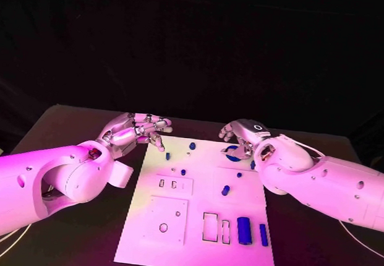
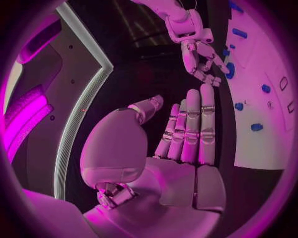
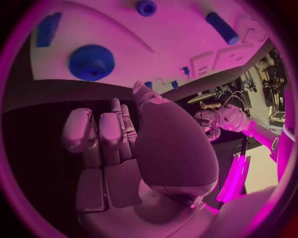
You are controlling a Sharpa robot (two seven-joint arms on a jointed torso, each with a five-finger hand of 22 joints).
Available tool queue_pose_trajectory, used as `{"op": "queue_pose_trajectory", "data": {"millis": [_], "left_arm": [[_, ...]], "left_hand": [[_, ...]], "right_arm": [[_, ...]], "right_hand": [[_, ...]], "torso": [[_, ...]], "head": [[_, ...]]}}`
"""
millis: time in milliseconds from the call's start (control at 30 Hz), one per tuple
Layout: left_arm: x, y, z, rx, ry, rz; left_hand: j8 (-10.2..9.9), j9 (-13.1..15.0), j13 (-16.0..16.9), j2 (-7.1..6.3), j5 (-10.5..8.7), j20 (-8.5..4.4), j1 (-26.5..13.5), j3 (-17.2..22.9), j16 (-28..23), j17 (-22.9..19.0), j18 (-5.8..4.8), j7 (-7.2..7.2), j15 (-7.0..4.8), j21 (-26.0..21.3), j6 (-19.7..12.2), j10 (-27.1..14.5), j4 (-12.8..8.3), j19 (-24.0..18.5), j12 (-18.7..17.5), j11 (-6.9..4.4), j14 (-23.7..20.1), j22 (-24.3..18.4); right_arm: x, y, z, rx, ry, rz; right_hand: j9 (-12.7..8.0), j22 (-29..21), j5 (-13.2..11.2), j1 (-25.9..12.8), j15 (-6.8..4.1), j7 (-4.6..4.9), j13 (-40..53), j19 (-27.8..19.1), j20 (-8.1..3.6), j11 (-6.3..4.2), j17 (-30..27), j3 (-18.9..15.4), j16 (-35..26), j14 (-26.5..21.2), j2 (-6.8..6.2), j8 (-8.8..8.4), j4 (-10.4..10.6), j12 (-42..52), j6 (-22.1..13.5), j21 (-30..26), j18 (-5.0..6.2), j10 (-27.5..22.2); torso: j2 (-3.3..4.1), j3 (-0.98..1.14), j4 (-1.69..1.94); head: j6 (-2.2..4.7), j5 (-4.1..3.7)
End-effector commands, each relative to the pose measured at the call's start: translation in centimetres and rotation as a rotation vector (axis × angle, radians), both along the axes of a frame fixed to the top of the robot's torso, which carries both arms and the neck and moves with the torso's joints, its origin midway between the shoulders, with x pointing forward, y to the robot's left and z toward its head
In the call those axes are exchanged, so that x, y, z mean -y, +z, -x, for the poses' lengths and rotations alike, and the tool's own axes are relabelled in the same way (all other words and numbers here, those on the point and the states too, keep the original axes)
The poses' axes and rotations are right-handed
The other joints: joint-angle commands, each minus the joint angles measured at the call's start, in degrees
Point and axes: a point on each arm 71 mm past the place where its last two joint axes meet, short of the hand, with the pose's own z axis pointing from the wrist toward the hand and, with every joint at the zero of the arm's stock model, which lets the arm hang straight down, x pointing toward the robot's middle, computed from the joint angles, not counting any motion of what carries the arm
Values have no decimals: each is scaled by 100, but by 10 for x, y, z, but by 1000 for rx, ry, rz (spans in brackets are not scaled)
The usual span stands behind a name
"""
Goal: Assemble the parts on the task board
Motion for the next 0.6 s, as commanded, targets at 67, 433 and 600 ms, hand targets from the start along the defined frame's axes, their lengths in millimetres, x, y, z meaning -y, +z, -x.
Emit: {"op": "queue_pose_trajectory", "data": {"millis": [67, 433, 600], "left_arm": [[-4, 1, -2, 9, -2, 14], [-9, 0, -5, 8, 7, 12], [-11, 0, -6, 9, 10, 11]], "left_hand": [[-32, 6, 9, 9, 10, -1, 27, 35, 28, 6, 19, -10, 9, 11, -31, -3, -13, -57, -35, 18, -44, 6], [-34, 11, 9, 10, 11, 2, 27, 39, 30, 9, 18, -10, 11, 33, -34, -3, -16, -77, -39, 19, -52, 21], [-35, 12, 9, 10, 11, 2, 28, 40, 31, 9, 18, -10, 11, 39, -34, -3, -18, -82, -40, 19, -53, 25]], "right_arm": [[24, 0, -1, -130, -37, -103], [56, -6, -9, -249, -124, -90], [58, -11, -16, -303, -171, -115]], "right_hand": [[-9, 1011, 22, -19, -166, -54, 345, 576, -128, -243, 849, 133, 620, 281, -71, -120, -13, 596, -161, 885, -290, 944], [461, 2152, 265, -234, -81, 32, 7516, 1173, -62, -126, 2206, -763, 1598, 497, 117, 602, 19, 7211, -579, 1867, -559, 2139], [478, 2207, 321, -252, -21, 103, 7850, 1212, -7, -60, 2459, -819, 1733, 536, 138, 667, 24, 7450, -709, 1919, -576, 2340]], "torso": [[-44, 27, -56], [-40, 42, -52], [-34, 38, -52]], "head": [[15, 10], [-4, -6], [-12, -14]]}}
